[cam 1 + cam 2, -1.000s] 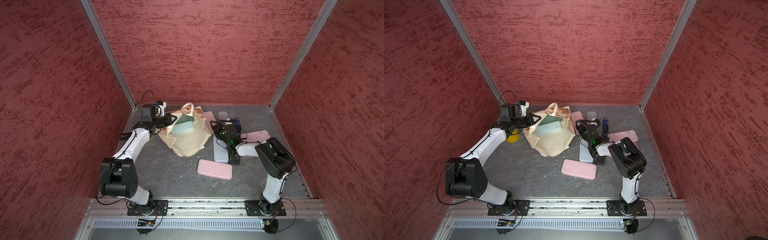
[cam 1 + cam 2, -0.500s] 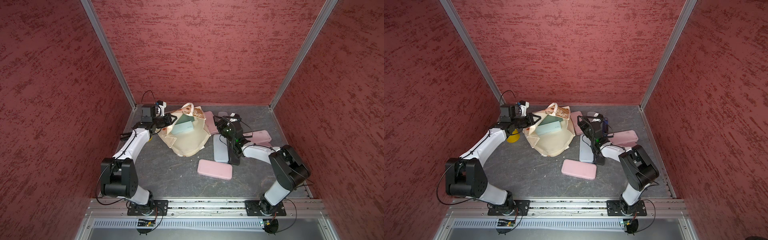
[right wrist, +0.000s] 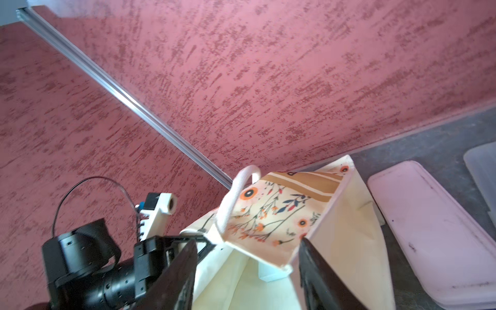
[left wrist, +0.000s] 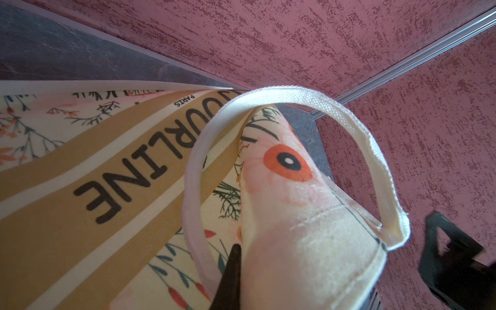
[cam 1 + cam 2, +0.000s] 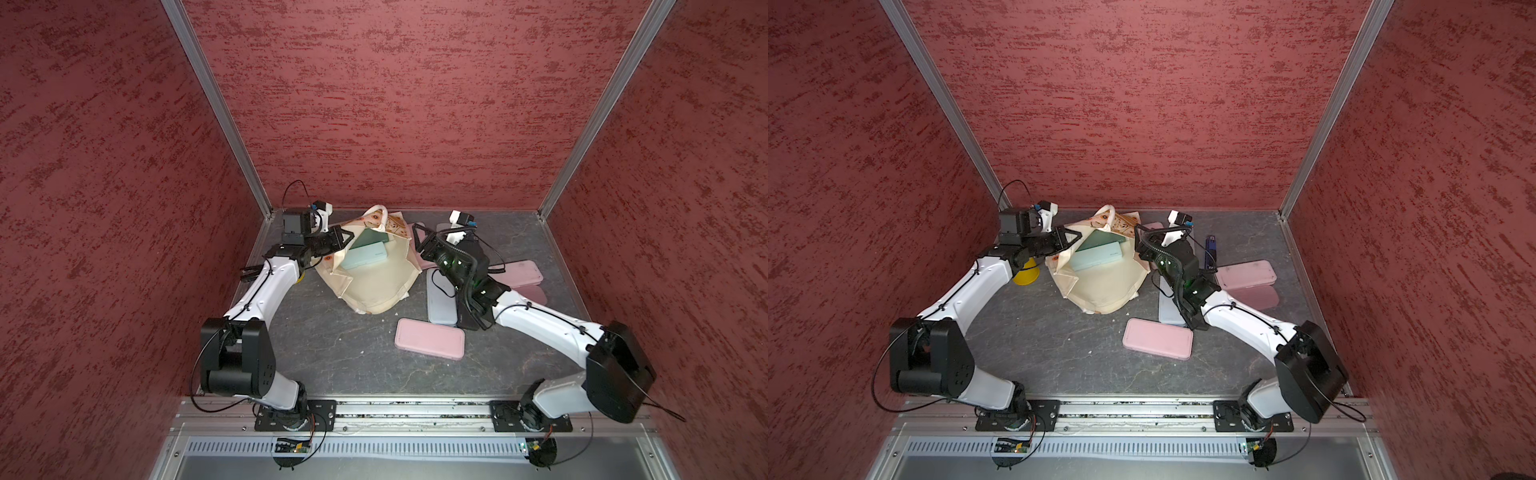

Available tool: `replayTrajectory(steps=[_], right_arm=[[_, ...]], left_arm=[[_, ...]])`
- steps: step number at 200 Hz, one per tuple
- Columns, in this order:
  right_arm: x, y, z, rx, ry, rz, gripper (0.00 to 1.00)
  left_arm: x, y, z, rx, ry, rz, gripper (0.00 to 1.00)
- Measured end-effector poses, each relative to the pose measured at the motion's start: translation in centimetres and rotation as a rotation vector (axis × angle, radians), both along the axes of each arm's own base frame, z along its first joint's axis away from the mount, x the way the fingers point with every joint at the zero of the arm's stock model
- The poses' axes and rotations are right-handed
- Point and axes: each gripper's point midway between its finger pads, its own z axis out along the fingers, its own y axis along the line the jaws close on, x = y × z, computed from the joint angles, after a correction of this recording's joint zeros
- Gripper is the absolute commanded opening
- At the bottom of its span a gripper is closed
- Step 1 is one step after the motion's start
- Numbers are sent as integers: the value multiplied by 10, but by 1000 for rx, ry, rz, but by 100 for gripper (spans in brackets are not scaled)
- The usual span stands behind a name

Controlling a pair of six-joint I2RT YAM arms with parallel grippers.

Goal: Take out the pencil case from the canvas bag
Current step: Place the pencil case at the center of the board, then pick up the pencil case from the canvas bag.

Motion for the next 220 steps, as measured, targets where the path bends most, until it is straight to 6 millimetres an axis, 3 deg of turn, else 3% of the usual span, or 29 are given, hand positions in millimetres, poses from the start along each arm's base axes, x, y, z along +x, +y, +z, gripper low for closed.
replayTrajectory(steps=[18,37,60,87,119,158,183,220], right_arm=[[-28,12,13,-29,-45,29,60],[-52,28,11,-64,-57,59,60],[-78,56,-6,-127,-41,111,60],[-91,87,-38,-199,-8,169,60],[-79,120,-69,-261,39,188,60],[-62,151,-76,-235,74,198,60],[-48,158,-95,-184,148,208,60],[-7,158,-149,-146,314,182,61]], left_arm=[[0,0,1,0,-1,0,0],[-1,0,1,0,-1,0,0],[-1,0,1,0,-1,0,0],[-1,0,1,0,0,0,0],[-1,0,0,2,3,2,0],[-1,1,0,3,3,4,0],[0,2,0,2,3,6,0],[-1,3,2,2,-2,8,0]])
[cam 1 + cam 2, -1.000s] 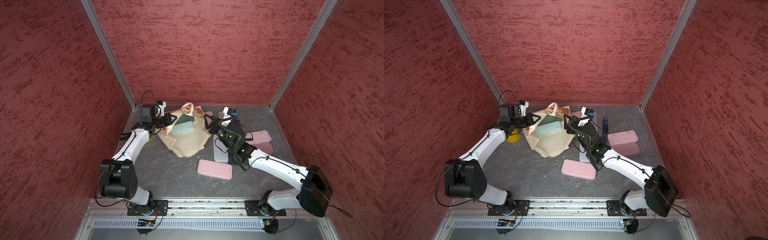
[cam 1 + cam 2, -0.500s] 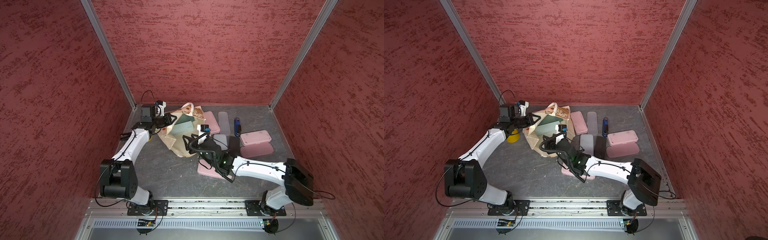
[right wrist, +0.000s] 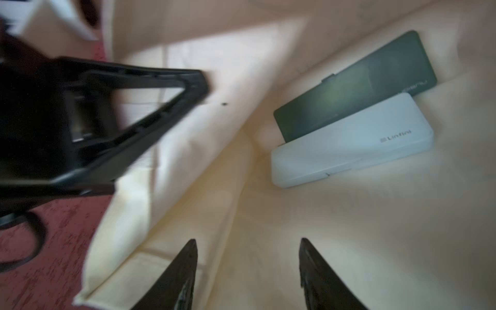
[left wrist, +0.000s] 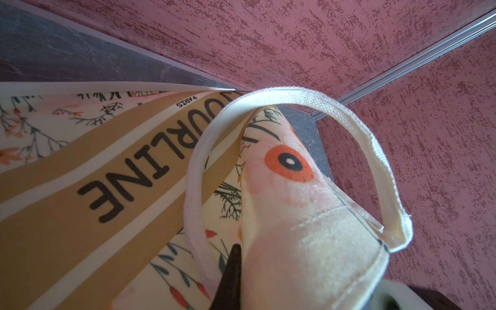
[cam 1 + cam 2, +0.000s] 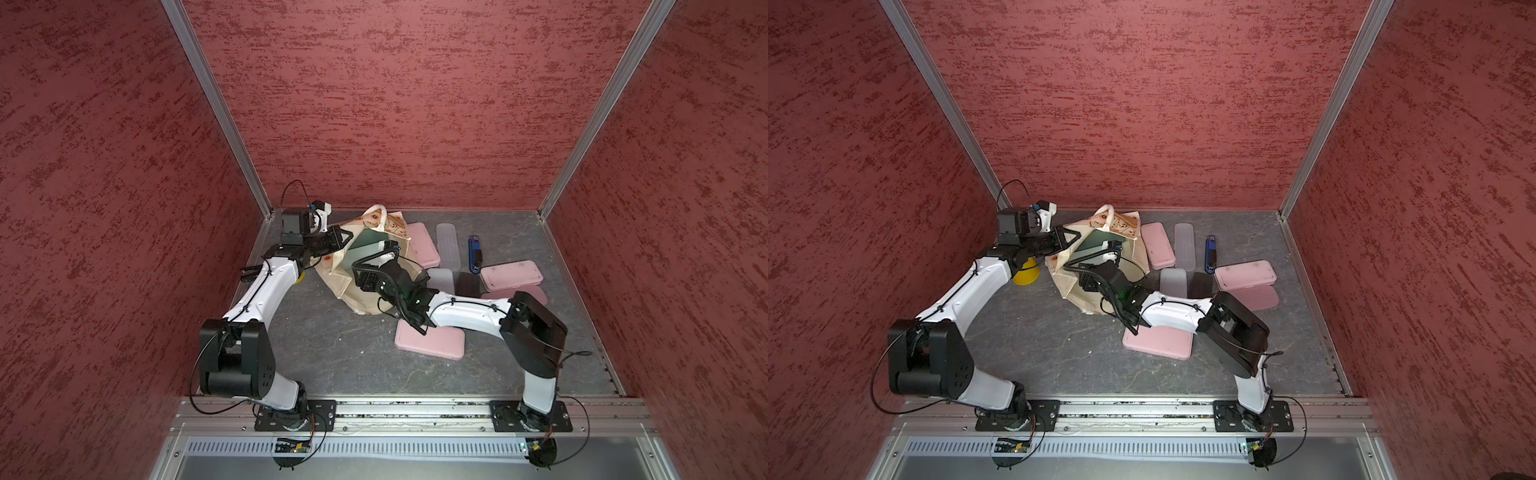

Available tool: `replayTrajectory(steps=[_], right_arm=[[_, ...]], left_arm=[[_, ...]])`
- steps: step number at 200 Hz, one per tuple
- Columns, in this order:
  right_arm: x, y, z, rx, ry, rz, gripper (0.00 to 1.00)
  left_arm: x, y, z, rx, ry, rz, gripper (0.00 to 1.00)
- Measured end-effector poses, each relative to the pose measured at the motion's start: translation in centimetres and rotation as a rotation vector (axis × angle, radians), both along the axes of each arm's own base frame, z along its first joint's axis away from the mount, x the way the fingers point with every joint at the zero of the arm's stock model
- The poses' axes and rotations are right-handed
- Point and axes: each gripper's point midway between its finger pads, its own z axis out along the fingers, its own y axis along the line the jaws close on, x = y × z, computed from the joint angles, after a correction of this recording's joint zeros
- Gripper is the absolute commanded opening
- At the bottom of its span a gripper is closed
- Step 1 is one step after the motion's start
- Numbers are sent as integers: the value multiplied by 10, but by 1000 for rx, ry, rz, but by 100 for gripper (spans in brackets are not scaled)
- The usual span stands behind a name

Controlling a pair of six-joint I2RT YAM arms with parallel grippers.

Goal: Take out the pencil case from the canvas bag
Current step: Pick up the pencil case from the canvas bag.

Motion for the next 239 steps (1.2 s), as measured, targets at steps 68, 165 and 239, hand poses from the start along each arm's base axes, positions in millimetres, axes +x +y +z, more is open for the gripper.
replayTrajectory(steps=[68,165,239], right_arm=[[27,-7,-28,57,137,-85,62],[71,14,-67,221,305,-243,62],[92,5,-109,318,409,-361,61]], left_arm=[[-3,0,1,-10,6,-1,0],[-4,-6,2,-16,6,-10,0],[-4,-7,2,-16,6,-13,0]])
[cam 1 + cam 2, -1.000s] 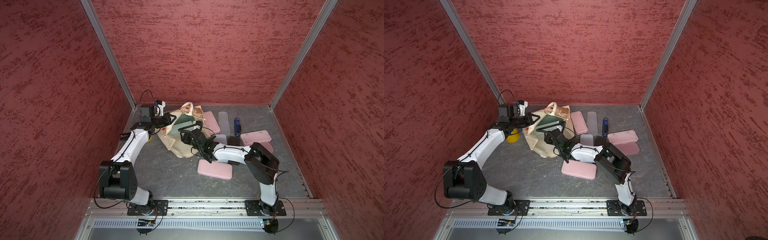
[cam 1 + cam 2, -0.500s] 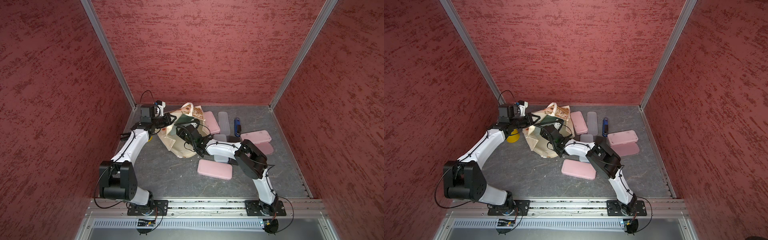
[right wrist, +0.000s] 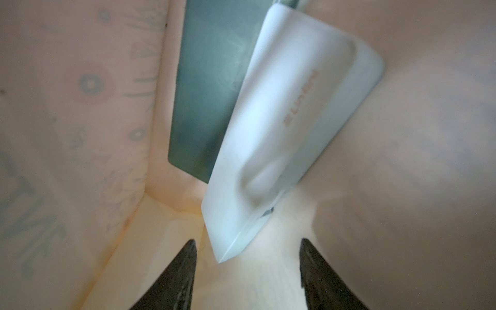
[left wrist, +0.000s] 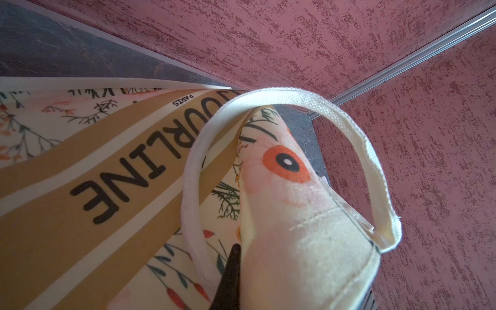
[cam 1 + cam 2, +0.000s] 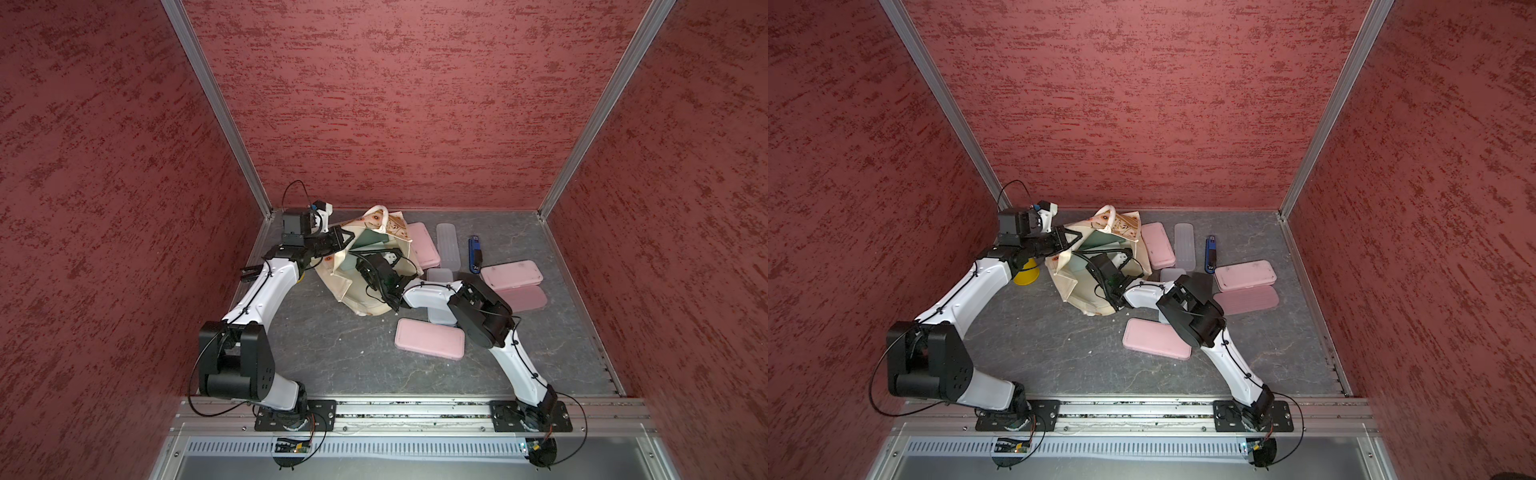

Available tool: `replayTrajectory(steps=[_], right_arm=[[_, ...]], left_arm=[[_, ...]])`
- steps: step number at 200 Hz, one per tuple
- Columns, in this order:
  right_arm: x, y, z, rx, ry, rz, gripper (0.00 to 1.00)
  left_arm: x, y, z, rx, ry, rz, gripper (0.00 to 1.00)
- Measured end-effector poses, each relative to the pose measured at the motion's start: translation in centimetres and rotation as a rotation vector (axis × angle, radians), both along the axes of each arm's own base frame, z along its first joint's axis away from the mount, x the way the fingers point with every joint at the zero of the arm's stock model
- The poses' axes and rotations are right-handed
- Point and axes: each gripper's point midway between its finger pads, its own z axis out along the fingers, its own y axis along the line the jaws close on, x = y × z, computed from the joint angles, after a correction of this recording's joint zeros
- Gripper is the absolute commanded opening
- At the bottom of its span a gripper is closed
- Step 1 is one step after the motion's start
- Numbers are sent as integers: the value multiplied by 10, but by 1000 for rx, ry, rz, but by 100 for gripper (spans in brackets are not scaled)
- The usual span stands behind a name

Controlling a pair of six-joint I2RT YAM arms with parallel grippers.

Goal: Take out the pencil case from the canvas bag
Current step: Pick up the pencil case from the canvas bag.

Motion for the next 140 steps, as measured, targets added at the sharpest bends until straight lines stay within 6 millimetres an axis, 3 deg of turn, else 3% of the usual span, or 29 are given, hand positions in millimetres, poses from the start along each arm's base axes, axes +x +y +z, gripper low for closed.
replayTrajectory(steps=[26,140], right_arm=[[13,-4,-13,30,26,-40,61],[40,-3,-16,252,98,-171,61]], left_arm=[[0,-1,0,0,1,-2,0],[0,-2,0,-6,-1,-5,0]])
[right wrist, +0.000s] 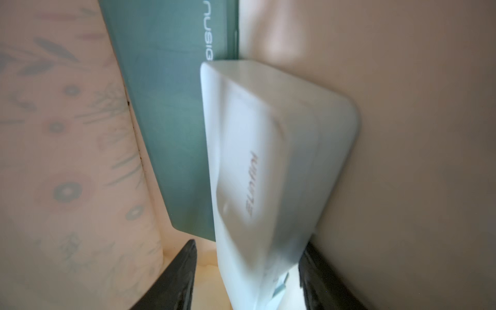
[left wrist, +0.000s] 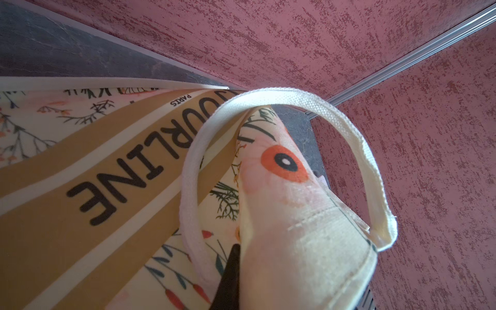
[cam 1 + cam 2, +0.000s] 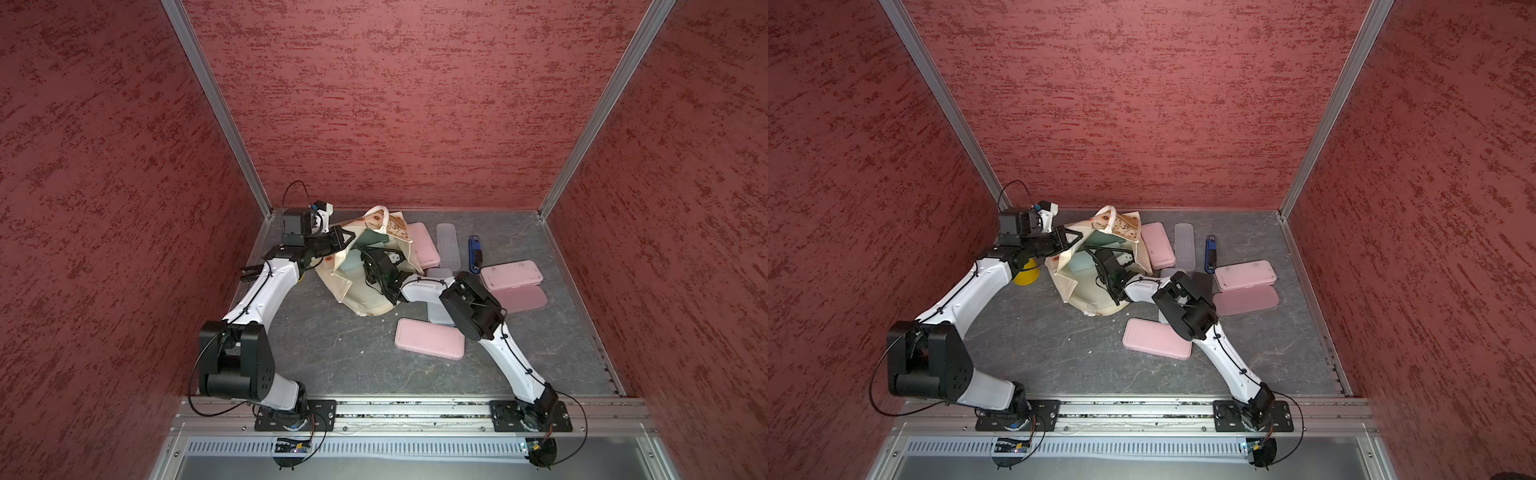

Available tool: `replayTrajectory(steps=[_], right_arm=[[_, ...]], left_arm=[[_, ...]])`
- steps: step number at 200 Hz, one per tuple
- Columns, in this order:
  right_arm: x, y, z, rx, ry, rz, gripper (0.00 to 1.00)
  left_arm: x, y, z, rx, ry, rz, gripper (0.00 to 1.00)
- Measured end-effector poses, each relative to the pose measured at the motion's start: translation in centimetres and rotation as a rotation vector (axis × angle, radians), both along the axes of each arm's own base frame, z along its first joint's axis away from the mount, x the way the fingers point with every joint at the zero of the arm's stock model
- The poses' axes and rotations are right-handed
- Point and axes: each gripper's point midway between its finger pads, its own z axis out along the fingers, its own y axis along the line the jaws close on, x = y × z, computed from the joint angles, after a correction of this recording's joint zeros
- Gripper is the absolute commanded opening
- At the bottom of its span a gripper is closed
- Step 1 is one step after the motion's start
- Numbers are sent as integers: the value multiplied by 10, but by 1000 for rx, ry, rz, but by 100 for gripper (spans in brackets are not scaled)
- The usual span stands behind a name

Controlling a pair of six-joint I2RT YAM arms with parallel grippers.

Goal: Take out the pencil case from the canvas bag
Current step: Pick up the pencil case from the canvas bag.

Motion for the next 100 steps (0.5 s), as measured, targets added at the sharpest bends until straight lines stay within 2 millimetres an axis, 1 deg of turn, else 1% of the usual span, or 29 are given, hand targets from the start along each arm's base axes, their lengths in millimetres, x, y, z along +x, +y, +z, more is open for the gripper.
replayTrajectory(steps=[39,66,100], right_arm=[[4,0,1,31,-15,-17,58],[10,1,4,65,-63,-19,55],[15,-2,8,60,-124,-12,51]], left_arm=[[0,0,0,0,0,0,0],[0,0,0,-1,1,0,0],[0,-1,0,-3,2,-2,0]])
